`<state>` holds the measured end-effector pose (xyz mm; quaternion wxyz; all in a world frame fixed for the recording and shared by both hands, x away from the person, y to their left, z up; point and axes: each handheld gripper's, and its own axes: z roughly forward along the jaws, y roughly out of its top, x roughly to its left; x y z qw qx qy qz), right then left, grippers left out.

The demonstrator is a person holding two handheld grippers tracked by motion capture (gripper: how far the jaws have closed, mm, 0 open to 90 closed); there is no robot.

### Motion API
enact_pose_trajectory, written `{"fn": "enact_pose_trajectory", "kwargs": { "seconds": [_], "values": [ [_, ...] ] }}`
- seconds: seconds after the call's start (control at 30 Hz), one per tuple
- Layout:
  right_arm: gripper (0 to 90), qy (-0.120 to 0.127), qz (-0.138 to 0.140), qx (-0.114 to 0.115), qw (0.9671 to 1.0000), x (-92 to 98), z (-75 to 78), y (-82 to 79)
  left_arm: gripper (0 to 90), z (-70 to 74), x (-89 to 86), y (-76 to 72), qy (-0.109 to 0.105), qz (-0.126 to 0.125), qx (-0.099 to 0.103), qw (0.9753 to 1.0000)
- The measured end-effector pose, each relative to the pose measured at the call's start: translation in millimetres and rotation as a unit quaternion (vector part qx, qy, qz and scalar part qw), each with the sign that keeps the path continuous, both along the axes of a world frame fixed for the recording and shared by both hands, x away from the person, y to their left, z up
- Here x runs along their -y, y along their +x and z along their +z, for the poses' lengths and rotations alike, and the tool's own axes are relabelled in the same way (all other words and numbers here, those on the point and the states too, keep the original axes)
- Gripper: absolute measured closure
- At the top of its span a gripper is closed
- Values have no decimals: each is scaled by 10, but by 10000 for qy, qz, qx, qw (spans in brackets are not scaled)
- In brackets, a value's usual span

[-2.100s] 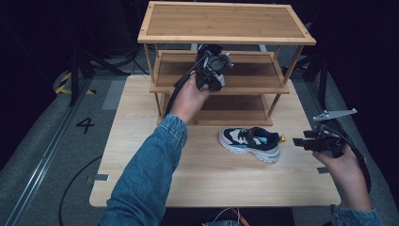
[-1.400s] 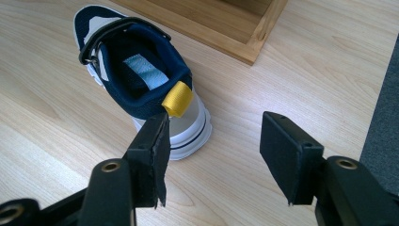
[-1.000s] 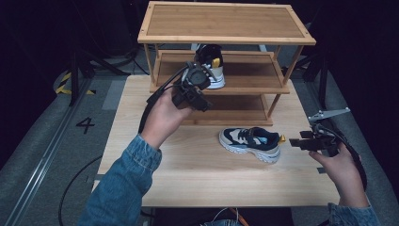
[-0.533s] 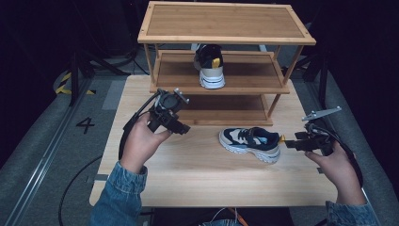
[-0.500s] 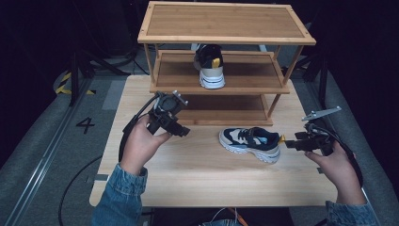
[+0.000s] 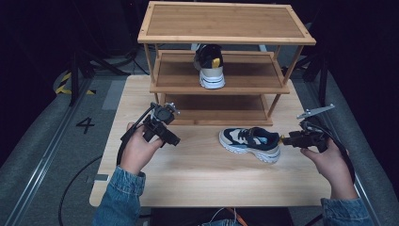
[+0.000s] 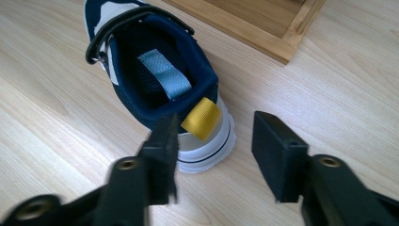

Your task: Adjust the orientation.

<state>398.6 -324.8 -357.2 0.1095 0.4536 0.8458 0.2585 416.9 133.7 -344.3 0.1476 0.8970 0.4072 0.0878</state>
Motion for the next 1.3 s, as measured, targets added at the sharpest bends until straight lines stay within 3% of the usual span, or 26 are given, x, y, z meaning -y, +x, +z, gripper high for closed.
{"fn": "enact_pose_trajectory", "kwargs": {
  "seconds": [0.03, 0.13, 0.3, 0.63, 0.83, 0.87, 0.93, 1.2, 1.3],
  "values": [
    [638, -138, 63, 50, 9999, -18, -10, 12, 183, -10, -6, -4, 75, 30, 2, 10000],
    [745, -150, 197, -81, 9997, -56, -32, 33, 183, -34, -19, -19, 262, 73, 26, 9996],
    [868, -210, 313, -92, 9992, -91, -31, 35, 181, -69, -13, -20, 276, 56, -17, 9996],
    [876, -359, 551, 51, 9978, -239, 74, -68, 181, -86, -62, 21, 164, 244, -55, 9996],
    [869, -410, 756, -10, 9963, -367, 131, -170, 181, -91, -85, 55, 79, 407, -23, 9991],
    [868, -437, 806, -37, 9958, -397, 138, -193, 181, -87, -92, 66, 53, 417, -99, 9991],
    [865, -498, 908, -69, 9946, -455, 147, -235, 181, -92, -96, 83, -6, 361, -180, 9992],
    [850, -699, 1329, -120, 9886, -716, 168, -402, 181, -138, -73, 136, 102, 183, -328, 9992],
    [841, -726, 1469, -137, 9864, -815, 166, -457, 181, -130, -67, 125, 71, 15, -375, 9993]
  ]
}}
